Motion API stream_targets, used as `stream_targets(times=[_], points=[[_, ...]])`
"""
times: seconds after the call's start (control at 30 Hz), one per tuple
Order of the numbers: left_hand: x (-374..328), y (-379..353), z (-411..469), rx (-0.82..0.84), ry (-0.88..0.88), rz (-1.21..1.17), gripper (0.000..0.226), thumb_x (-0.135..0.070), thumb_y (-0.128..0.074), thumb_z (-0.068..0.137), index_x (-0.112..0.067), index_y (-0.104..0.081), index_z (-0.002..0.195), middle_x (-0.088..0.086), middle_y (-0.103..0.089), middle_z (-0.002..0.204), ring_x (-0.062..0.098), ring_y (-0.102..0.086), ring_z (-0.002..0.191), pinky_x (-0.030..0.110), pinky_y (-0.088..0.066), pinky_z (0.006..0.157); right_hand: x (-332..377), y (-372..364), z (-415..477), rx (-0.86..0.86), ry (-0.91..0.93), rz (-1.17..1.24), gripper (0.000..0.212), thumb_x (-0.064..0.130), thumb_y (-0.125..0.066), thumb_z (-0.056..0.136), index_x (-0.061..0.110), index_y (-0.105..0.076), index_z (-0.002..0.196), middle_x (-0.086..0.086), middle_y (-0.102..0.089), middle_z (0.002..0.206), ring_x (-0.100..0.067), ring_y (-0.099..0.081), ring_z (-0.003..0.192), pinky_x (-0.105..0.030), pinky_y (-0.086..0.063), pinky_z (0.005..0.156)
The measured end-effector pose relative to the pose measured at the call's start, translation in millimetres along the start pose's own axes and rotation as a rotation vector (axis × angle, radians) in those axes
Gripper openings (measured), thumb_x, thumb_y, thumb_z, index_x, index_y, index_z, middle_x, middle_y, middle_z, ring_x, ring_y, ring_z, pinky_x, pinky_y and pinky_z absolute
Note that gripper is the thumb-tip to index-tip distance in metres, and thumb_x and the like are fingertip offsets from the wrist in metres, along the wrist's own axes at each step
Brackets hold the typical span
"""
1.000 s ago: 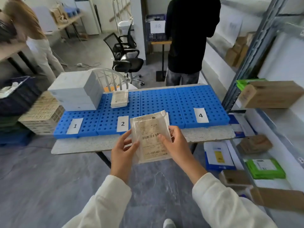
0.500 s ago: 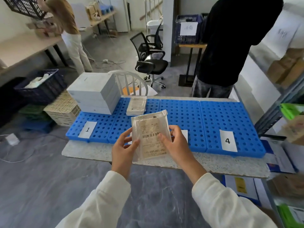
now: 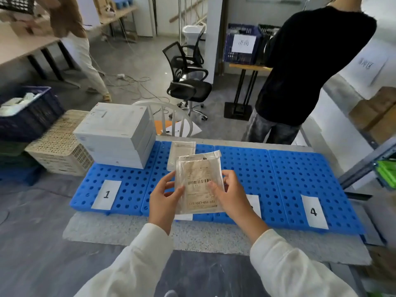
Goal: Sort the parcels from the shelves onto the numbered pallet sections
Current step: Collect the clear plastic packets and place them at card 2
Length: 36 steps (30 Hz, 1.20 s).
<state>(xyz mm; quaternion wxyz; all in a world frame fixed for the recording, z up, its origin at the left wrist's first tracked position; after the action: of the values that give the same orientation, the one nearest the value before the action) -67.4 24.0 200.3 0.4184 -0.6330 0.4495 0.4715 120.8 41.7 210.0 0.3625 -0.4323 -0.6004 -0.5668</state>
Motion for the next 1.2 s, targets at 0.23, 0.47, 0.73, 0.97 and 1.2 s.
stream_targets(times=[0.23,0.47,0.73,0.97,1.2], points=[[0,30,67,0.05,0.046,0.035,0.04,-0.016,-0.069,0.087,-0.035,-0.062,0.122,-0.004,-0.065,0.102,0.009,-0.069,0.081,0.019,-0.055,0.057,10,-44,48,-0.024,-0.049,-0.056,0.035,0.039,-0.064,0.09,0.027,-0.044,0.116,0.008,-0.063,0.102,-0.001,-0.065,0.084,-0.015,-0.053,0.059],[8,48,114,0.066,0.095,0.06,0.036,-0.014,-0.062,0.091,-0.04,-0.064,0.117,-0.006,-0.066,0.098,0.007,-0.066,0.077,0.019,-0.053,0.055,6,-73,80,-0.037,-0.115,-0.119,0.028,0.034,-0.062,0.092,0.028,-0.045,0.112,0.011,-0.062,0.093,0.002,-0.062,0.077,-0.007,-0.043,0.049],[12,32,162,0.085,0.125,0.116,0.038,-0.012,-0.058,0.093,-0.04,-0.064,0.117,-0.005,-0.066,0.102,0.014,-0.064,0.088,0.023,-0.053,0.058,-7,-76,124,-0.022,-0.188,-0.142,0.032,0.029,-0.056,0.096,0.018,-0.045,0.123,-0.003,-0.067,0.101,-0.015,-0.067,0.087,-0.031,-0.056,0.071],[19,14,220,0.066,0.153,0.176,0.036,-0.015,-0.057,0.094,-0.039,-0.061,0.12,-0.006,-0.063,0.104,0.016,-0.062,0.096,0.028,-0.055,0.064,-18,-77,189,0.006,-0.201,-0.184,0.028,0.031,-0.057,0.095,0.02,-0.047,0.119,-0.004,-0.068,0.096,-0.018,-0.067,0.085,-0.037,-0.058,0.074],[40,-1,283,0.013,0.196,0.247,0.038,-0.013,-0.053,0.095,-0.037,-0.06,0.123,-0.005,-0.062,0.108,0.01,-0.061,0.095,0.023,-0.052,0.059,-36,-92,257,0.074,-0.246,-0.235,0.022,0.031,-0.055,0.095,0.02,-0.047,0.112,-0.003,-0.061,0.104,-0.022,-0.063,0.091,-0.042,-0.056,0.079]])
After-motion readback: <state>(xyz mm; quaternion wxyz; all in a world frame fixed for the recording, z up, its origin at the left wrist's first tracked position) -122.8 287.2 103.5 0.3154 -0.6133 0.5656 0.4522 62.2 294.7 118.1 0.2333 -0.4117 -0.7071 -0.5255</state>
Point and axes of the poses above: each hand's wrist, its own z-axis towards the middle knuckle, its own y-axis out of the back of the hand, x = y × z, the point moved 3 cm from there along z, towards the middle knuckle
